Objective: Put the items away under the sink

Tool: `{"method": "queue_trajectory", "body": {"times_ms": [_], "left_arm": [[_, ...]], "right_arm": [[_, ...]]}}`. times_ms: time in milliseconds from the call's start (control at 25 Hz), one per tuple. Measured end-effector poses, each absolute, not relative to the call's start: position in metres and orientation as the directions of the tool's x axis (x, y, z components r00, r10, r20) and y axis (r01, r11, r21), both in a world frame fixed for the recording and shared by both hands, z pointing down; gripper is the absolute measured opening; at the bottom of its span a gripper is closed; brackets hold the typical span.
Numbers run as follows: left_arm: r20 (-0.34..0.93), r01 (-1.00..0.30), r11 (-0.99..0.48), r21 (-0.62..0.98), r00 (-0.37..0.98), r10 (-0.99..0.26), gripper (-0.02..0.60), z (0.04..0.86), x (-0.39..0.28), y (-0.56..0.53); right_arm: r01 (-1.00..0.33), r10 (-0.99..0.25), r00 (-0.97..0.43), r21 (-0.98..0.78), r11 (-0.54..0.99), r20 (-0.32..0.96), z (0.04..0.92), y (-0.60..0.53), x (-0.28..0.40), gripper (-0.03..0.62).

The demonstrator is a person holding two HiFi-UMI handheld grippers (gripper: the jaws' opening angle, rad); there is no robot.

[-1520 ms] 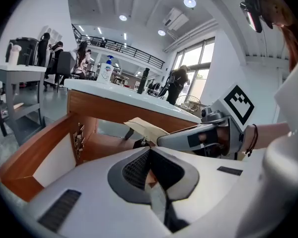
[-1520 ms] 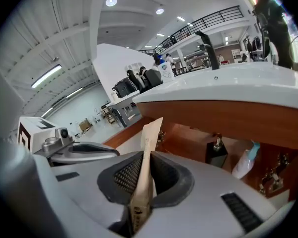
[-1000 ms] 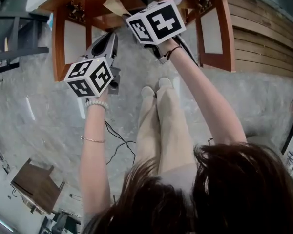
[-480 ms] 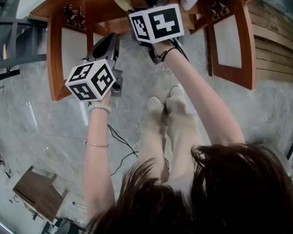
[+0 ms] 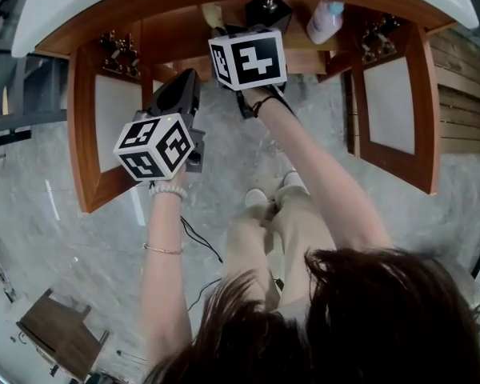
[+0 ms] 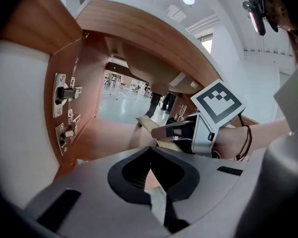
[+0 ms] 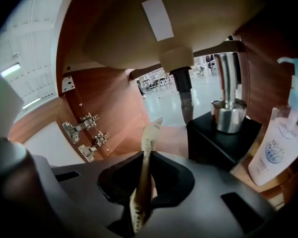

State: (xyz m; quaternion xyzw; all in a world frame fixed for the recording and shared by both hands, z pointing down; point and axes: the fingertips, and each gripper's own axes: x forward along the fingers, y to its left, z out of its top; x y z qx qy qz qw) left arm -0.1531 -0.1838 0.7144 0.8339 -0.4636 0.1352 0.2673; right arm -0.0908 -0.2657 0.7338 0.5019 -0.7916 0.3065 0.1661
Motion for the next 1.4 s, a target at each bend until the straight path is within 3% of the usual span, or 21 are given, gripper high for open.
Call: {"method": "queue_trajectory", "body": {"times_ms": [1000,1200,1400], "left_arm": [[0.439,-0.866,-0.416,0.277,0.499,-0.747,0.0,0.751,-0.172,-0.23],[0.442,-0.874,-0.402,0.272,0.485,-0.755,0.0,0.753,-0.178,-0.23],[0.445,-0.879,-0.394,0.269,0.476,-0.759,0.0,0.753,-0.182,-0.229]], "right_arm": [[-0.934,-0.73,-0.354,-0.182,0.307,0.584,0.79,-0.324,-0.109,0.049],[-0.936,-0.747,-0.347,-0.153,0.318,0.567,0.788,-0.329,-0.11,0.064],[-0.936,-0.739,-0.338,-0.128,0.328,0.582,0.794,-0.33,-0.112,0.119]]}}
